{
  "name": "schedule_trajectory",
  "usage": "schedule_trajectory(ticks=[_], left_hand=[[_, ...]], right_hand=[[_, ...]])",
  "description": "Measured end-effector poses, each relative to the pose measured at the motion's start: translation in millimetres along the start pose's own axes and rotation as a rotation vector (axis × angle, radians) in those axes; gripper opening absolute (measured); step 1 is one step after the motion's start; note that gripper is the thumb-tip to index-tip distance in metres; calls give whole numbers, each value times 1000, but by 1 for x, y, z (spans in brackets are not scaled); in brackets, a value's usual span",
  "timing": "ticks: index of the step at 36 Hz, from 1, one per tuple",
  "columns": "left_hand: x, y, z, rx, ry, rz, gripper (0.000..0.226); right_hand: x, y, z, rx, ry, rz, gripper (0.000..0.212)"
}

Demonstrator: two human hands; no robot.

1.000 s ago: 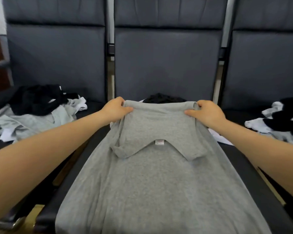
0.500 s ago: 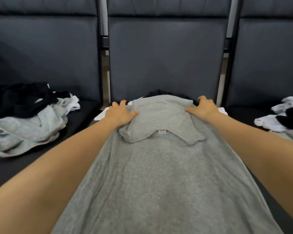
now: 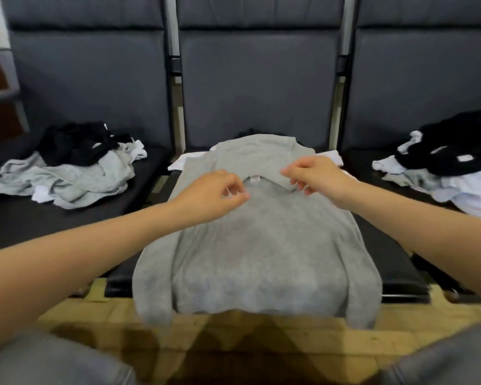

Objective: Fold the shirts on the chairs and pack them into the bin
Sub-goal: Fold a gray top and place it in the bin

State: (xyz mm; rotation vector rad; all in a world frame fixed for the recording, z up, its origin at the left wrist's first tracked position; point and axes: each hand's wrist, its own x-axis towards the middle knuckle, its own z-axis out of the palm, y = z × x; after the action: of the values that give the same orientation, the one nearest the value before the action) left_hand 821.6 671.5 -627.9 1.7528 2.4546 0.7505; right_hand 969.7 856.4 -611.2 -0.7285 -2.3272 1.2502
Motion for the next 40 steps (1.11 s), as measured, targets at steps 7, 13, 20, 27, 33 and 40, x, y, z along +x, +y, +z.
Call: schedule_trajectory(ticks=[7, 13, 20, 27, 33, 40], left_hand=[[-75, 7, 6, 329, -420, 165, 89], [-85, -18, 12, 191, -390, 216, 26], [-68, -27, 3, 99, -159, 21, 22], [-52, -30, 3, 246, -31, -77, 21], [-60, 5, 5, 164, -162, -28, 40], [-73, 2, 10, 291, -283, 18, 47]], right_hand=[[-91, 14, 10, -773, -551, -266, 40], [-87, 21, 4, -704, -609, -229, 19], [-63, 24, 5, -825, -305, -226, 19], [-45, 25, 27, -868, -113, -278, 16], [-68, 8, 47, -591, -113, -275, 42], [-84, 14, 56, -795, -212, -166, 53]])
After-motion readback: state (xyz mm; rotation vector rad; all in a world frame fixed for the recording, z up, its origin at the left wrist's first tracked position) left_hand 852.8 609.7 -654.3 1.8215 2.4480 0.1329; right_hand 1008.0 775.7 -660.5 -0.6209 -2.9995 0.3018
